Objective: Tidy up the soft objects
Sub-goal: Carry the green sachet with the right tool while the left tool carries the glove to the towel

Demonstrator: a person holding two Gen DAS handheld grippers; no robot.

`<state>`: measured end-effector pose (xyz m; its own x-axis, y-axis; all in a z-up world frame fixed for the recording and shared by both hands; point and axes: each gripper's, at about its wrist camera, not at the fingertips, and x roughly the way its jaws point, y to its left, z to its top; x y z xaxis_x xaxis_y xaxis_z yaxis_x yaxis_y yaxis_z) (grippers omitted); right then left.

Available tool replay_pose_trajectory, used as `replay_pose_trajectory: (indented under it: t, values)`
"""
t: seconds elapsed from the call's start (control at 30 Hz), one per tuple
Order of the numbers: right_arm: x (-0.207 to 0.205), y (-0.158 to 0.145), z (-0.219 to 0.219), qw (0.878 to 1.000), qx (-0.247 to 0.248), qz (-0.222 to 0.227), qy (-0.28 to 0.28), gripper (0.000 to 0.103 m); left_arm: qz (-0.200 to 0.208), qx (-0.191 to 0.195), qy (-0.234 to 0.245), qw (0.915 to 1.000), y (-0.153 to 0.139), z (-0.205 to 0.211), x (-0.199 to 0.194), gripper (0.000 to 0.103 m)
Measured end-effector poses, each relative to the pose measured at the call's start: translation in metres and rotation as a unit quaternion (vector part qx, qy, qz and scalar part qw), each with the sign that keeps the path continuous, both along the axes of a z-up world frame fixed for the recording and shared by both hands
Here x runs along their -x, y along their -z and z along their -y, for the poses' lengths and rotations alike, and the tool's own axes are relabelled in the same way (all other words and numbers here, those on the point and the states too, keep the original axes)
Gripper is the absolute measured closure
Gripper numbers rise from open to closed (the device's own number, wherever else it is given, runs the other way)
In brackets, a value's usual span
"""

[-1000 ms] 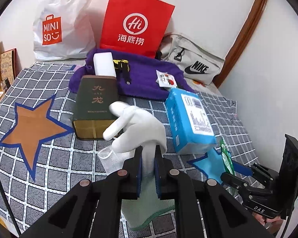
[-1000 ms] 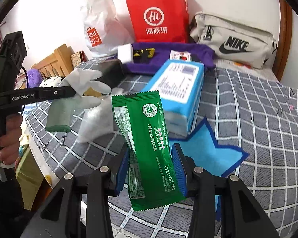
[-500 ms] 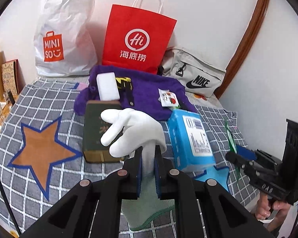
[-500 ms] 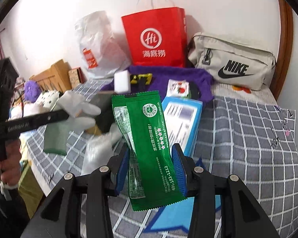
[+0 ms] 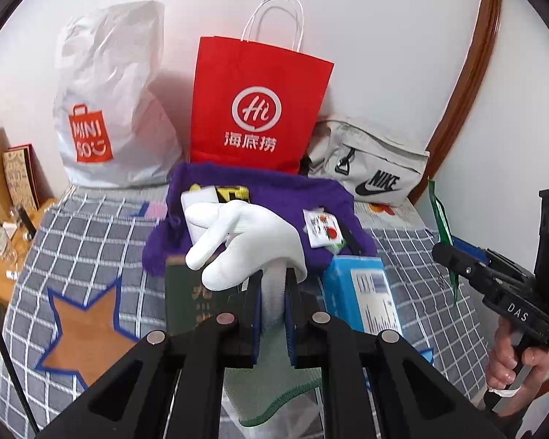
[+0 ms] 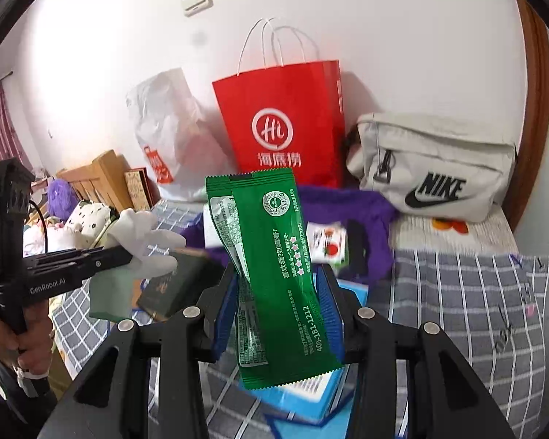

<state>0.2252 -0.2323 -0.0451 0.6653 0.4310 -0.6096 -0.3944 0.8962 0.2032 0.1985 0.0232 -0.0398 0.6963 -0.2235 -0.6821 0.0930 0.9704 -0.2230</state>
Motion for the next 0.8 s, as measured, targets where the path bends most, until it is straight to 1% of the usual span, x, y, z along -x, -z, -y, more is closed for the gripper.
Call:
replay_pose_trajectory:
  t: [0.17, 0.3, 0.43, 0.63, 0.8]
  values:
    - [-0.034, -0.001, -0.003, 1.000, -0.002, -0.013, 0.005, 0.060, -0.007, 0.001, -0.004, 1.0000, -0.002, 0.000, -0.030, 0.092]
    - [-0.057, 0.000, -0.004, 1.000, 0.000, -0.016, 0.006, 0.060, -0.010, -0.001, -0.005, 0.9999, -0.003, 0.001, -0.052, 0.092]
    - [-0.083, 0.005, -0.003, 1.000, 0.001, -0.023, 0.009, 0.060, -0.013, 0.001, 0.002, 0.9999, -0.002, 0.004, -0.076, 0.092]
    - [-0.119, 0.013, -0.004, 0.999, 0.016, -0.033, 0.013, 0.060, -0.027, -0.001, 0.012, 0.9996, 0.005, 0.016, -0.112, 0.092]
    - [-0.142, 0.022, -0.002, 0.999, 0.033, -0.034, 0.014, 0.060, -0.033, -0.016, 0.021, 0.9991, 0.012, 0.025, -0.137, 0.092]
